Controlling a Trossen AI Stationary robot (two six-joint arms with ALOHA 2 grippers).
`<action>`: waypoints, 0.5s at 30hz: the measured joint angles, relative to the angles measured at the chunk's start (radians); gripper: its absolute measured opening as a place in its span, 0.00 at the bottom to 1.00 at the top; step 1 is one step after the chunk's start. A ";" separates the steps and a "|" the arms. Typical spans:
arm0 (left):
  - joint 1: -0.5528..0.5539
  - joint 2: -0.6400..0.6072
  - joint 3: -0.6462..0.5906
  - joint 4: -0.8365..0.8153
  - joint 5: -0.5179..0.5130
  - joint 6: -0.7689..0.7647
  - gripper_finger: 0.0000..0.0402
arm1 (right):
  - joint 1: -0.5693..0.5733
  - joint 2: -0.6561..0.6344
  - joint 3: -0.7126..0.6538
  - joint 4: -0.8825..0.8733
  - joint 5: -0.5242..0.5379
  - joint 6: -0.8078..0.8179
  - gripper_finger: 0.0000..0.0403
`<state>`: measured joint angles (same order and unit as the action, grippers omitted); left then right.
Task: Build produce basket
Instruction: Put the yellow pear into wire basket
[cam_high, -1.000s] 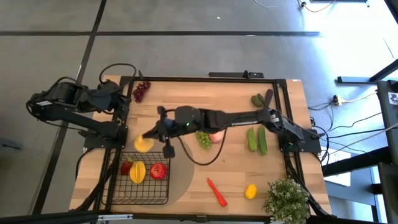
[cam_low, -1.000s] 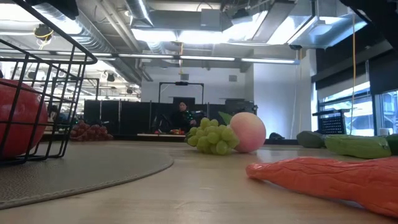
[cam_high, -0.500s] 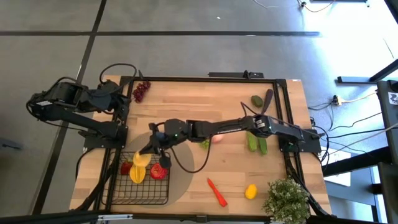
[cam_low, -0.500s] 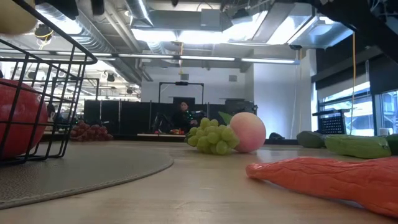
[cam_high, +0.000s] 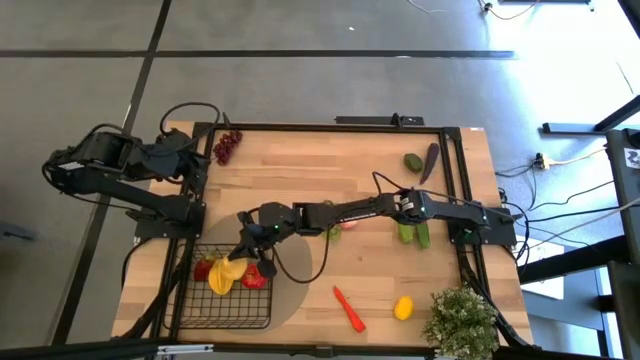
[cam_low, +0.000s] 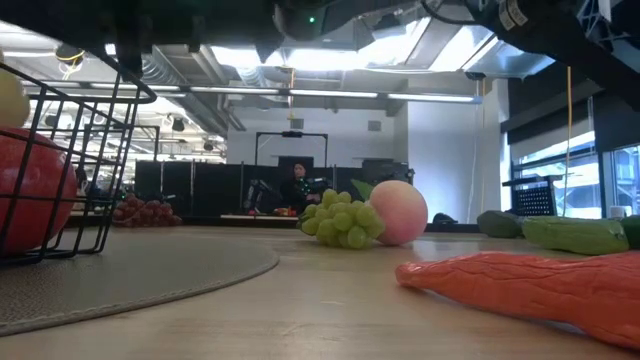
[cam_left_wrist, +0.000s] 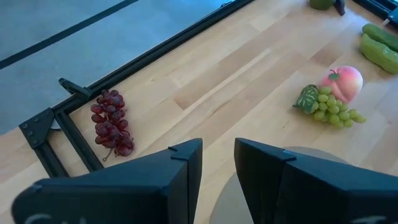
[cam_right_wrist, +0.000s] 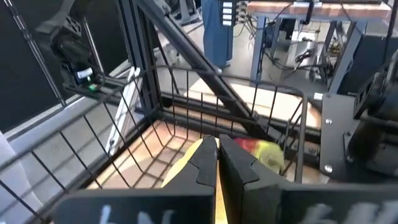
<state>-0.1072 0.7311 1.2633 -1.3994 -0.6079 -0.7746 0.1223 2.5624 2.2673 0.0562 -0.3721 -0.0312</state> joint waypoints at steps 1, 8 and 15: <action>0.000 0.000 0.000 0.000 0.000 0.000 0.21 | 0.000 0.004 0.000 0.000 0.000 -0.003 0.00; 0.000 0.000 0.000 0.000 0.000 -0.001 0.21 | -0.002 0.032 0.000 0.006 -0.022 -0.002 0.00; 0.000 0.000 0.000 0.000 0.000 -0.004 0.21 | -0.003 0.033 0.000 -0.083 -0.023 0.003 0.00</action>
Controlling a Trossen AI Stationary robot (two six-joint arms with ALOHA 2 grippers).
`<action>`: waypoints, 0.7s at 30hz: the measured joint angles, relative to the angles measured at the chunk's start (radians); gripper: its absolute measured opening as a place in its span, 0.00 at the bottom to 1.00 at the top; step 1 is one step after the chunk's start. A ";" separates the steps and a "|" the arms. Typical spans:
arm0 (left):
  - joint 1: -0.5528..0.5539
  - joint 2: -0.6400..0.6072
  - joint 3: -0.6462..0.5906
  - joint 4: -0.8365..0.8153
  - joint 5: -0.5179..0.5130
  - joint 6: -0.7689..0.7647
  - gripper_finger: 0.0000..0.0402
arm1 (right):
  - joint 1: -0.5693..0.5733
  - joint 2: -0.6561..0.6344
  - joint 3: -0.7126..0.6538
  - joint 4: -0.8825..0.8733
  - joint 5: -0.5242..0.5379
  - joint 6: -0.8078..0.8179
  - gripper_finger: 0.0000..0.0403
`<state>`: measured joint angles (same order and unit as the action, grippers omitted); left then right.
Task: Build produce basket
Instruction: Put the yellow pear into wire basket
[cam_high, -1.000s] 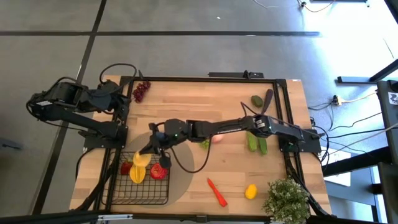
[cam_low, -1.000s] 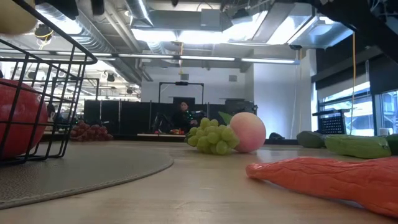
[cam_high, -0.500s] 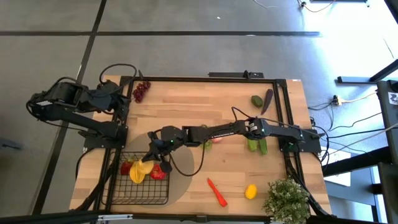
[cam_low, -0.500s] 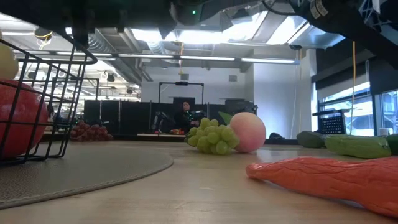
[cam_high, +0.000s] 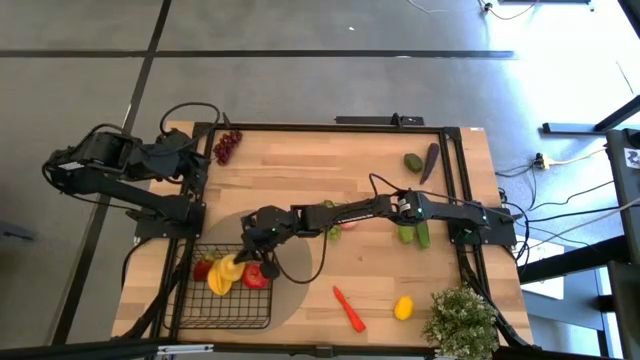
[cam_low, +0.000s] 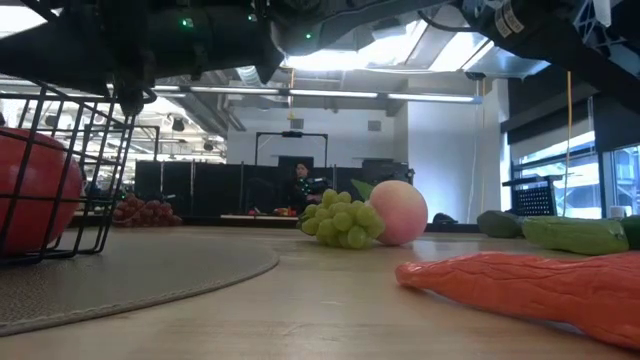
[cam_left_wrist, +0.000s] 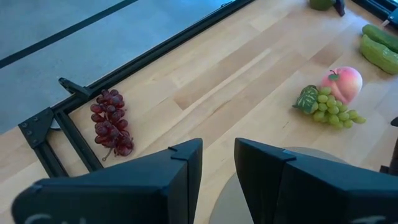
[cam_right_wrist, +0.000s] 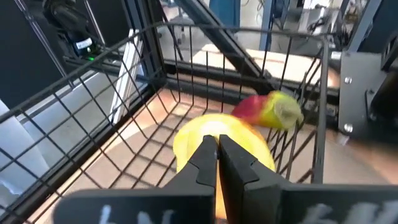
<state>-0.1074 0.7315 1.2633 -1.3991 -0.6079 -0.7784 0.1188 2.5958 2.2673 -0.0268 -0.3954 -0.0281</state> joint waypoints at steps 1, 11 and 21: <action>0.000 0.000 0.000 0.000 0.000 0.000 0.21 | 0.000 0.000 0.000 -0.008 0.000 0.005 0.00; 0.000 0.000 0.000 0.001 0.000 0.000 0.21 | -0.010 -0.002 0.000 -0.026 0.002 0.036 0.00; 0.000 0.000 0.000 0.001 0.000 0.000 0.21 | -0.036 -0.003 0.001 -0.030 -0.026 0.102 0.01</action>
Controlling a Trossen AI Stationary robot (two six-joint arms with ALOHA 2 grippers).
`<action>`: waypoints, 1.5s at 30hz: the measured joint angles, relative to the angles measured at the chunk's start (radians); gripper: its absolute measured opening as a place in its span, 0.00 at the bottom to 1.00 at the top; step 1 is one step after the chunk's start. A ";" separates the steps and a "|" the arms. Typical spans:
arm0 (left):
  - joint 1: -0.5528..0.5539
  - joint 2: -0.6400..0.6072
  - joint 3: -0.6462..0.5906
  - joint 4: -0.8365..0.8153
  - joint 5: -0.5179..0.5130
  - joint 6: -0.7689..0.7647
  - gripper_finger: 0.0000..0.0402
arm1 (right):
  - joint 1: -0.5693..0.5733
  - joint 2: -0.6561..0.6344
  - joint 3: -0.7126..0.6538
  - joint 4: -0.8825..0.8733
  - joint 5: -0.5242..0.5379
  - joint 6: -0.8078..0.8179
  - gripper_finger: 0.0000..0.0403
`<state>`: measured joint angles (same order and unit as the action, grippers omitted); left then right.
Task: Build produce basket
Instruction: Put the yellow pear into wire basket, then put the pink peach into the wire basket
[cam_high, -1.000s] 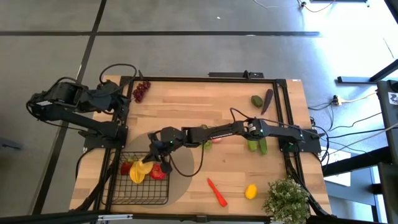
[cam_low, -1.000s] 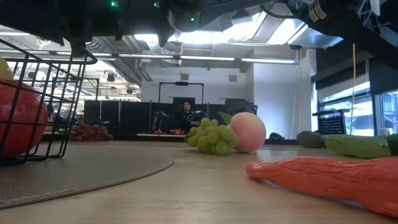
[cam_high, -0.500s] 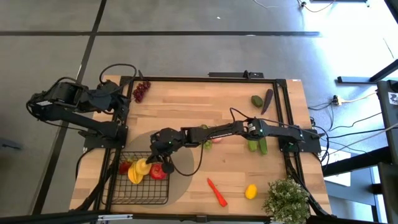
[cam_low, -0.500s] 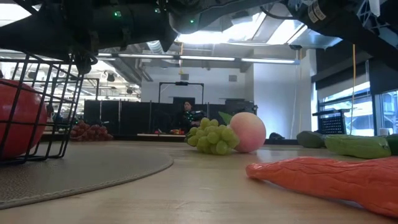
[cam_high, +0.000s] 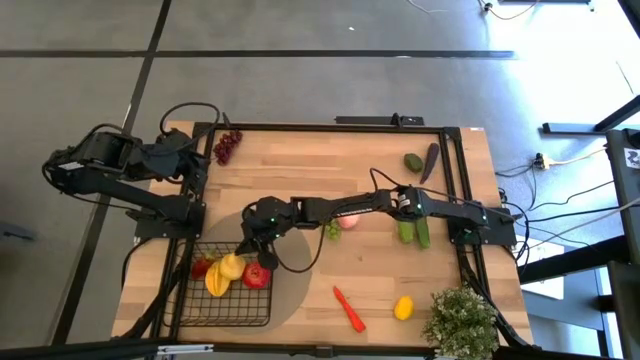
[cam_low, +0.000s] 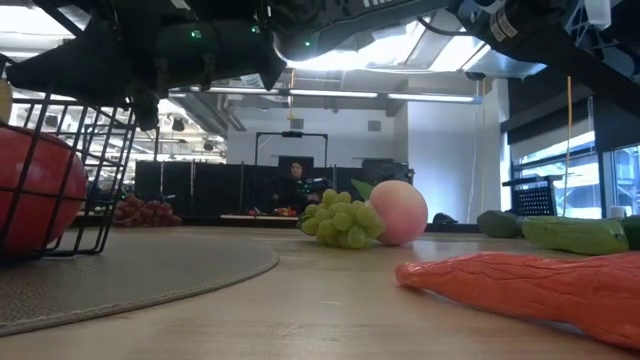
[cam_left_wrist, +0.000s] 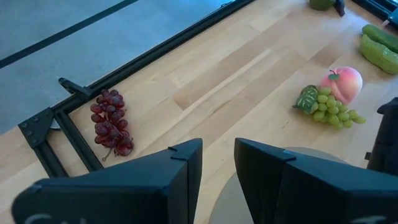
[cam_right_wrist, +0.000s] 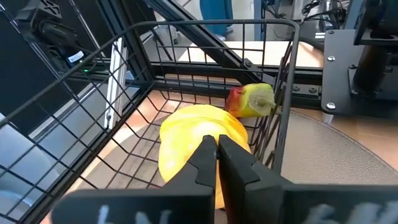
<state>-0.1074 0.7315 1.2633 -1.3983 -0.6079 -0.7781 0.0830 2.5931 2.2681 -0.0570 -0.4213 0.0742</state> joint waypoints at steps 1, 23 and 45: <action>0.000 0.000 0.000 0.000 0.000 0.000 0.21 | 0.000 0.000 0.000 0.000 0.000 0.000 0.02; 0.000 0.000 0.000 -0.001 0.000 0.003 0.21 | 0.011 -0.020 0.073 -0.044 -0.003 -0.125 0.20; 0.000 0.000 0.000 -0.007 0.000 -0.084 0.21 | -0.044 -0.461 0.074 -0.691 0.428 -0.185 0.20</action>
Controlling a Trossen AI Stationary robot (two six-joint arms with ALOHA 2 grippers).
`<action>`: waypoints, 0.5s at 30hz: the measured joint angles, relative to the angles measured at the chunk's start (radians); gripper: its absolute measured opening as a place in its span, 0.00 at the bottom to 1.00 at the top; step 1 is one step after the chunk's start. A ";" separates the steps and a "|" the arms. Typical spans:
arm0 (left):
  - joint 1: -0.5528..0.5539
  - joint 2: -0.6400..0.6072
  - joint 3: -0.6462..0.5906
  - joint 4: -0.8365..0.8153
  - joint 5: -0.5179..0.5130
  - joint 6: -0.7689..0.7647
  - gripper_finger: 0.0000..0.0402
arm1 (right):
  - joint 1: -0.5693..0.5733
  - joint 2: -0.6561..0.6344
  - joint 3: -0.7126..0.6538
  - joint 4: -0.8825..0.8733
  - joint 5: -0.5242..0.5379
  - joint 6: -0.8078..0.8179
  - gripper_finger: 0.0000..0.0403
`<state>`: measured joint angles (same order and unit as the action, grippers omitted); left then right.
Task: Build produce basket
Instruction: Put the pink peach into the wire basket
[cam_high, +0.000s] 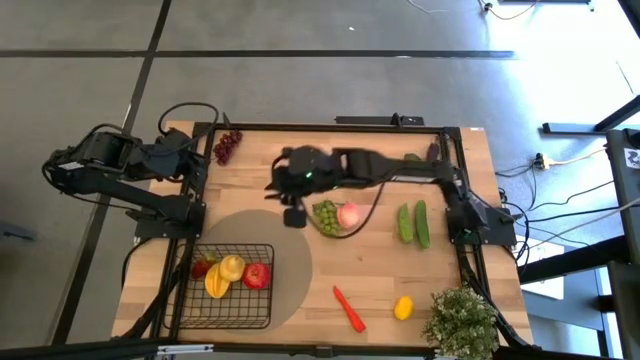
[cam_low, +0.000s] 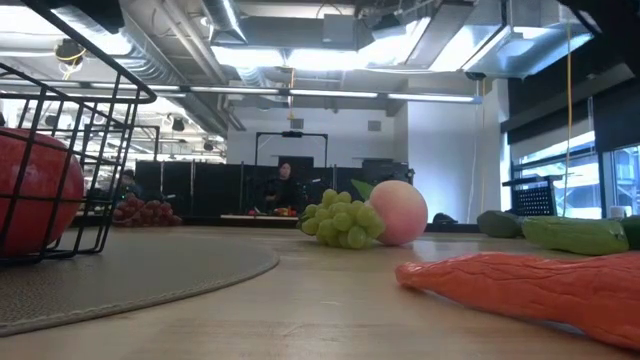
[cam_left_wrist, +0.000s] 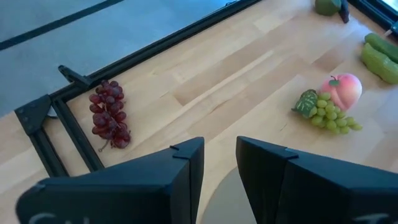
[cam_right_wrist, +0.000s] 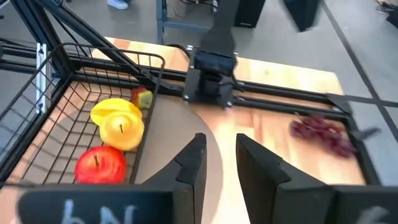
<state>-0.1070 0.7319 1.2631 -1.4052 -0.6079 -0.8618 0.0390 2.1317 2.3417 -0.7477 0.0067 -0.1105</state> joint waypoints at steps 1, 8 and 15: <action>0.000 0.000 0.000 0.000 0.000 -0.001 0.21 | -0.006 -0.019 0.000 -0.026 0.000 0.002 0.20; 0.000 0.006 -0.001 0.000 0.000 -0.052 0.21 | -0.043 -0.118 -0.001 -0.223 0.001 0.044 0.20; 0.000 0.025 -0.001 0.003 -0.009 -0.055 0.21 | -0.092 -0.175 0.000 -0.487 0.072 0.135 0.20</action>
<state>-0.1070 0.7566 1.2621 -1.4017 -0.6164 -0.9164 -0.0532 1.9571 2.3413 -1.2351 0.0782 0.0245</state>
